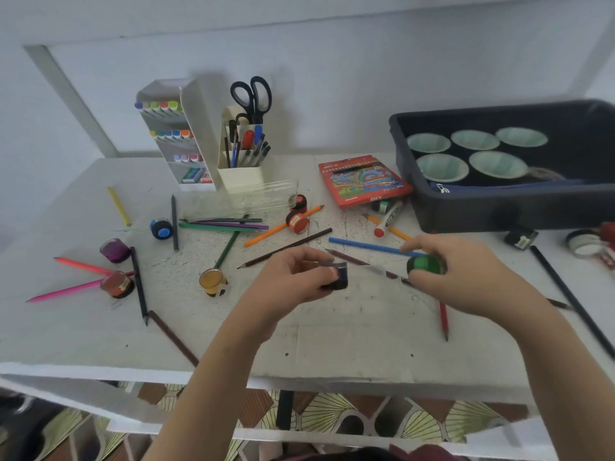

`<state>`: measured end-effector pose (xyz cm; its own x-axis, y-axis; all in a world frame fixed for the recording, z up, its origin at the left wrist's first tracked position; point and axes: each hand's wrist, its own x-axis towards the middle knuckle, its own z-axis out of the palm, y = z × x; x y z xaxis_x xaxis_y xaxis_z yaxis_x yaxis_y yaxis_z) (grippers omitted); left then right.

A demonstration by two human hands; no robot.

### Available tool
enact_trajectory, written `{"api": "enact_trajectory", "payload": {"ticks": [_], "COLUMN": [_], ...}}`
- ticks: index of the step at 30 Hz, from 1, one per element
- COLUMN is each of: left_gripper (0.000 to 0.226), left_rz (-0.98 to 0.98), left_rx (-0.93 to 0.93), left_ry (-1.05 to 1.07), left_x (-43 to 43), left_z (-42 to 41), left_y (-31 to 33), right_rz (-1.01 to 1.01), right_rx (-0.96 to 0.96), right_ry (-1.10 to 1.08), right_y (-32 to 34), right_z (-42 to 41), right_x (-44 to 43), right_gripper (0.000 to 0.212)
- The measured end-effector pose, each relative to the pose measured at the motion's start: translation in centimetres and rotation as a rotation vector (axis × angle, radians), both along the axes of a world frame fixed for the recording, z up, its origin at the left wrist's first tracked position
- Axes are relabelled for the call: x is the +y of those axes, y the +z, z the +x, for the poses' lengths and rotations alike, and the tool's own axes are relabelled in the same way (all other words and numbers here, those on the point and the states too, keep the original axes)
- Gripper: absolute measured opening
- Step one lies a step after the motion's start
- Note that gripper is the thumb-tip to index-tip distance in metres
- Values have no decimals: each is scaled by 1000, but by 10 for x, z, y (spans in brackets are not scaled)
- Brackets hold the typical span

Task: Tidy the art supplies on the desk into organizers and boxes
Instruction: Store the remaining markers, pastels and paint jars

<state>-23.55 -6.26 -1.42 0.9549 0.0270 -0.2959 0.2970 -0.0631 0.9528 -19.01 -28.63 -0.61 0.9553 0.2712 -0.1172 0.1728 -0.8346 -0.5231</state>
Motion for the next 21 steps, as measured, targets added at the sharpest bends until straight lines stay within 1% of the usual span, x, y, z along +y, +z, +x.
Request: {"api": "enact_trajectory", "payload": {"ticks": [1,3,6,11,14,16,21], "left_gripper": [15,20,27,32,27,24,24], "left_rz": [57,168,201,233,277,282,267], "left_rx": [-13,-47,-91,-141,-146,-145,-121], "left_ry": [-13,-23,-16,-38,-20,16,33], "left_x": [-4,-10,-16,-21,-23,-22,-17], "left_z": [0,1,2,2,2,3,4], "left_y": [-2,-7,-12,-19,-23,-24,-26], "right_rz": [46,143,248,312,368,364,342], "right_rx": [-16,-38,-54,-105,-86,-90,-144], "right_ry": [17,34,51,76,65,74,121], "right_y": [0,-3,-8,-19,-25,-28,-34], "right_z": [0,-1,-1,2,3,4,2], "right_x": [3,9,15,20,22,23,23], "right_gripper": [16,16,21,25,29,33,29]}}
